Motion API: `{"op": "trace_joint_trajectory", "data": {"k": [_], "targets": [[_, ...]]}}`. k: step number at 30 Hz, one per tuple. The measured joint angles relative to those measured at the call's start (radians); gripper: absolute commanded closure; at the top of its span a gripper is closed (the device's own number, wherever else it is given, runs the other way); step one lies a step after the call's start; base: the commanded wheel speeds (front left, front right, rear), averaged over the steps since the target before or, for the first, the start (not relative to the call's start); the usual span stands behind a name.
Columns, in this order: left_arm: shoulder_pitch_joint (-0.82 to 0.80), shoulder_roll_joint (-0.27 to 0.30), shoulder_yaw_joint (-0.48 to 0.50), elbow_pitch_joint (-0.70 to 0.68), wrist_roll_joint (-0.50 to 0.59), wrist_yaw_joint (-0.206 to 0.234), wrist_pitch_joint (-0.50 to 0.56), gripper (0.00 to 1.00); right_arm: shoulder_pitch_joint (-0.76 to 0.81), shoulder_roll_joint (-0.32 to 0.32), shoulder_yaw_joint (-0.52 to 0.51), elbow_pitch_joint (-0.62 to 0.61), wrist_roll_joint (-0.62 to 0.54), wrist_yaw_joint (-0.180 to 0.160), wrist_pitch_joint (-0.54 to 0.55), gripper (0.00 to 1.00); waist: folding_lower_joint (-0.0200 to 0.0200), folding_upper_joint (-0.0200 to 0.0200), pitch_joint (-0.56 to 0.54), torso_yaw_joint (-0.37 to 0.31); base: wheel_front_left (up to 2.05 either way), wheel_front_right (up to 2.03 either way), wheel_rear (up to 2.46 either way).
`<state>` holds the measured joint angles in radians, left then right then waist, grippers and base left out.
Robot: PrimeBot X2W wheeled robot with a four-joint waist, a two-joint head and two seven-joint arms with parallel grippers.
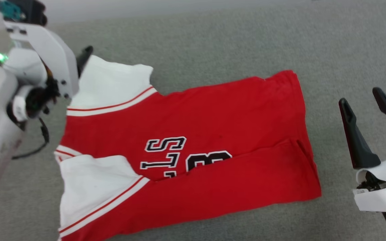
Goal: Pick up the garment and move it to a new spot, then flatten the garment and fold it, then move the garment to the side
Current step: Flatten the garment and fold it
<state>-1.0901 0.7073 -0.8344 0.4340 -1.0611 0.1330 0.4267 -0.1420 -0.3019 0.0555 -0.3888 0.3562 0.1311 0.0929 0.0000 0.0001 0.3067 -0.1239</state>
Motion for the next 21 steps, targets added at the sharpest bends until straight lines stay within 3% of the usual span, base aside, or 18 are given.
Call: {"op": "trace_joint_trajectory", "data": {"k": [10, 18, 19, 21], "targets": [[-0.116, 0.003, -0.031, 0.232, 0.017, -0.071, 0.112, 0.00, -0.039, 0.023, 0.020, 0.008, -0.011, 0.000, -0.111, 0.00, 0.0000, 0.0000, 0.107, -0.085, 0.00, 0.00, 0.00], [-0.165, 0.004, -0.045, 0.342, 0.004, -0.065, 0.232, 0.00, -0.053, 0.028, 0.014, 0.003, -0.001, 0.000, -0.124, 0.00, 0.0000, 0.0000, 0.177, -0.136, 0.00, 0.00, 0.00], [-0.174, 0.001, -0.043, 0.352, -0.002, -0.063, 0.251, 0.08, -0.053, 0.029, 0.013, 0.002, 0.003, 0.000, -0.123, 0.00, 0.0000, 0.0000, 0.183, -0.139, 0.00, 0.00, 0.00], [-0.184, -0.009, -0.032, 0.367, -0.021, -0.053, 0.271, 0.39, -0.057, 0.027, 0.013, 0.000, 0.004, 0.000, -0.122, 0.00, -0.0001, 0.0000, 0.194, -0.143, 0.00, 0.00, 0.00]]}}
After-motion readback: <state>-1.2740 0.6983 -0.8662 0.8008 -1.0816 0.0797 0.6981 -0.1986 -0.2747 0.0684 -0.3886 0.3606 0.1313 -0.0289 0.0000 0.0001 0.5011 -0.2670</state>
